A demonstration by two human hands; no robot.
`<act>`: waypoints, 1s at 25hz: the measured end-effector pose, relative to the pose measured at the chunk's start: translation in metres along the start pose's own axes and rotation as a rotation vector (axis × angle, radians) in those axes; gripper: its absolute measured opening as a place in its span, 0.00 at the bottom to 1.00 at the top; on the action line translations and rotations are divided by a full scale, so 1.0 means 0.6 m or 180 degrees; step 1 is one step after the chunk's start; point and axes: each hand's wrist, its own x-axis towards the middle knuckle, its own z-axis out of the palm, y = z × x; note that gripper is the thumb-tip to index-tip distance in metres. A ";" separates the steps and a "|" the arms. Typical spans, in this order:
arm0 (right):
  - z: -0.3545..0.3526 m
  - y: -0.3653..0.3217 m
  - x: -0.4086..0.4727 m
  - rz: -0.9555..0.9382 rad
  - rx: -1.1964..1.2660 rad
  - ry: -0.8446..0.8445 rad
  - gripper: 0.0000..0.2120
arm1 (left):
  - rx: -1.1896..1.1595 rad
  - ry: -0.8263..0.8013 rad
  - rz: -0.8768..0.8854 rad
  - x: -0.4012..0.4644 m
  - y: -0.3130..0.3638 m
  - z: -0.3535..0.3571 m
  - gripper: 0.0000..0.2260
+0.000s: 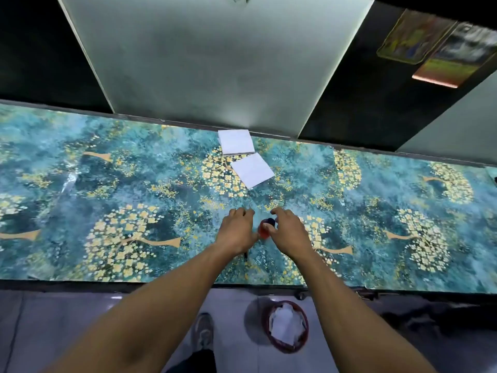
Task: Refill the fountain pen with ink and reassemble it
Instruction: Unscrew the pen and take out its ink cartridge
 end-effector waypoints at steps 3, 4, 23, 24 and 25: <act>0.008 -0.007 0.013 0.0132 -0.0093 0.0089 0.17 | -0.0222 -0.0081 0.0030 0.026 -0.003 0.009 0.26; 0.012 -0.008 0.013 0.0164 -0.0137 0.0066 0.15 | -0.0306 -0.0121 0.0062 0.030 -0.002 0.012 0.26; -0.015 0.026 0.044 -0.0314 0.0011 -0.0427 0.18 | -0.1439 0.0064 -0.0438 0.040 0.026 0.045 0.12; -0.014 0.026 0.046 -0.0253 -0.0163 -0.0374 0.17 | -0.1479 0.0076 -0.0485 0.039 0.028 0.046 0.11; -0.013 0.027 0.048 -0.0247 -0.0340 -0.0331 0.17 | -0.1514 0.0081 -0.0547 0.039 0.031 0.048 0.10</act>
